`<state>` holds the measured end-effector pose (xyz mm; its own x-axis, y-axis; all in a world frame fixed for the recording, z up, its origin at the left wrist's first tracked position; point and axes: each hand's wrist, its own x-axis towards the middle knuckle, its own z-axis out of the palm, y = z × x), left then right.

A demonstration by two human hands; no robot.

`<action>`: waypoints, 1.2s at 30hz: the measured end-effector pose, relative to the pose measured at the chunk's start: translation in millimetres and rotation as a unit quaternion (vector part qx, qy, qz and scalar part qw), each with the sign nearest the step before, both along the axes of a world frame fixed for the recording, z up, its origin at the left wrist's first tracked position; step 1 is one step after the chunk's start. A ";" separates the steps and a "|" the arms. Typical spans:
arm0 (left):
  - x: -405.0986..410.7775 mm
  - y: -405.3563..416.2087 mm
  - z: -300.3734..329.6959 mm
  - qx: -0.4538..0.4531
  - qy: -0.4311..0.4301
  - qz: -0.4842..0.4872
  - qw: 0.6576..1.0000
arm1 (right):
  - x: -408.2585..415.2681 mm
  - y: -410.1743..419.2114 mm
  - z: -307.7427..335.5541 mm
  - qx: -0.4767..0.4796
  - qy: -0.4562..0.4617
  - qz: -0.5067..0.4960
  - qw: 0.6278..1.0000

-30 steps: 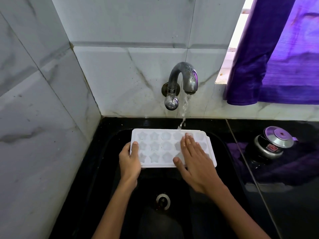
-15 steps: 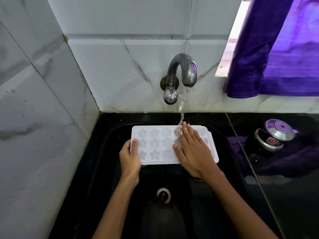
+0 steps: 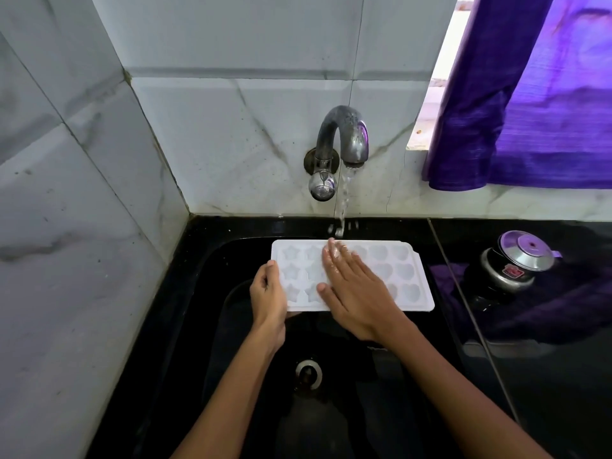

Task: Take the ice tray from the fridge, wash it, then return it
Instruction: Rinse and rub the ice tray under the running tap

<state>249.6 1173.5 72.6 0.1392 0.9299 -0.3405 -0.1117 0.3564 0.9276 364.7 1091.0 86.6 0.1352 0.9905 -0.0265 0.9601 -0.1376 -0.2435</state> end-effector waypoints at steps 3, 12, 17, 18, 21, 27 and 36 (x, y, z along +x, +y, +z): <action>3.5 -0.6 -0.3 -0.015 0.000 0.001 1.000 | -18.3 -4.6 2.0 0.009 0.001 0.060 0.998; 12.1 -3.6 -8.2 -0.023 -0.010 -0.028 0.999 | 19.0 -13.2 -1.3 0.004 -0.006 -0.030 1.000; 21.5 -9.5 -6.0 -0.032 -0.022 -0.049 0.998 | -10.9 -9.0 -2.9 0.010 -0.007 0.059 0.998; 21.2 -7.1 -6.4 -0.033 -0.020 -0.042 0.998 | -11.3 -13.4 -2.4 0.007 -0.004 0.066 0.998; 18.9 -1.2 -6.6 -0.040 -0.024 -0.025 0.999 | -0.1 -24.4 -2.0 -0.004 0.000 0.045 0.999; 29.0 -10.7 -6.9 -0.059 -0.044 -0.070 0.995 | 13.9 -2.7 -2.5 0.013 -0.031 -0.024 0.999; 32.7 -5.5 -12.6 -0.058 -0.074 -0.065 0.993 | 7.4 -24.1 -7.6 0.022 -0.039 0.044 0.998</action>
<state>282.3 1168.1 60.0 0.3123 0.8567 -0.4105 -0.1897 0.4797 0.8567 372.2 1066.9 79.0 0.0479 0.9986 0.0237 0.9843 -0.0432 -0.1711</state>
